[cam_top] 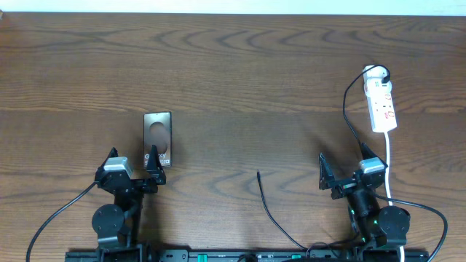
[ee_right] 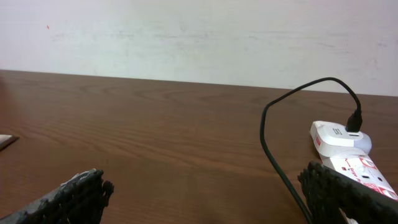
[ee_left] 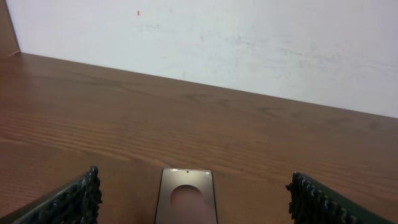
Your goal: Plug charger to phone and switch on socket
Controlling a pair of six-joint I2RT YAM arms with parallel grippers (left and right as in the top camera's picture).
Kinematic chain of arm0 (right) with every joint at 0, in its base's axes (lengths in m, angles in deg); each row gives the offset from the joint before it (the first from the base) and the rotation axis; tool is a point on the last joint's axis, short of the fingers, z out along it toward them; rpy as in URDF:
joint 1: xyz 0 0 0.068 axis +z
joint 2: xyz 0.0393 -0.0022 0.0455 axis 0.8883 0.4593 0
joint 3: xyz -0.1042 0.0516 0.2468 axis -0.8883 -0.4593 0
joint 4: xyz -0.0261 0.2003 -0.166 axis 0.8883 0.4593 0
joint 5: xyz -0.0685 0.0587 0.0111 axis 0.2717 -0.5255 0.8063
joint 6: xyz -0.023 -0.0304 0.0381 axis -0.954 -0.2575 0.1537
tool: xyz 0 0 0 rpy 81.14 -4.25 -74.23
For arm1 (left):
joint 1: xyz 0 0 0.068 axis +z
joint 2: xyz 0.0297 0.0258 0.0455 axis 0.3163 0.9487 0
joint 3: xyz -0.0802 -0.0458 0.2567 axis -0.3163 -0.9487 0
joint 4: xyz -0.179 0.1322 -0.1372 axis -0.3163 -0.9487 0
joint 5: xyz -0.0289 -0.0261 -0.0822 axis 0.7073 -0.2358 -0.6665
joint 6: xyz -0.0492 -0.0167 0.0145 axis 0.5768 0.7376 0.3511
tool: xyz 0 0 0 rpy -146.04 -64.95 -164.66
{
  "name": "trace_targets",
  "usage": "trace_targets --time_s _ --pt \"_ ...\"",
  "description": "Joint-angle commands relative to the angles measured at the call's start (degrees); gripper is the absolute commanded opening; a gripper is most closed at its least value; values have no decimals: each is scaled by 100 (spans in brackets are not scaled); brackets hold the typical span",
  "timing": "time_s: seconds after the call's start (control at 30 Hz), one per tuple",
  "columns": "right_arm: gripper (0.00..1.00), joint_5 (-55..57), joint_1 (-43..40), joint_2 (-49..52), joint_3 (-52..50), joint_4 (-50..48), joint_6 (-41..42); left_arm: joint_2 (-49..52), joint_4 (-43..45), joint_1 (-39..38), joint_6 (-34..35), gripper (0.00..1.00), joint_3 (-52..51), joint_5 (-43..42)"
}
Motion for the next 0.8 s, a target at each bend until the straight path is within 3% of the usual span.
trace_targets --time_s 0.0,0.47,0.77 --pt "99 28 -37 -50 -7 39 -68 -39 -256 31 -33 93 -59 -94" --pt "99 28 -37 -46 -7 39 -68 -39 -22 31 -76 93 74 -2" --pt "99 28 -37 -46 -7 39 -68 522 -396 31 -398 93 970 -2"
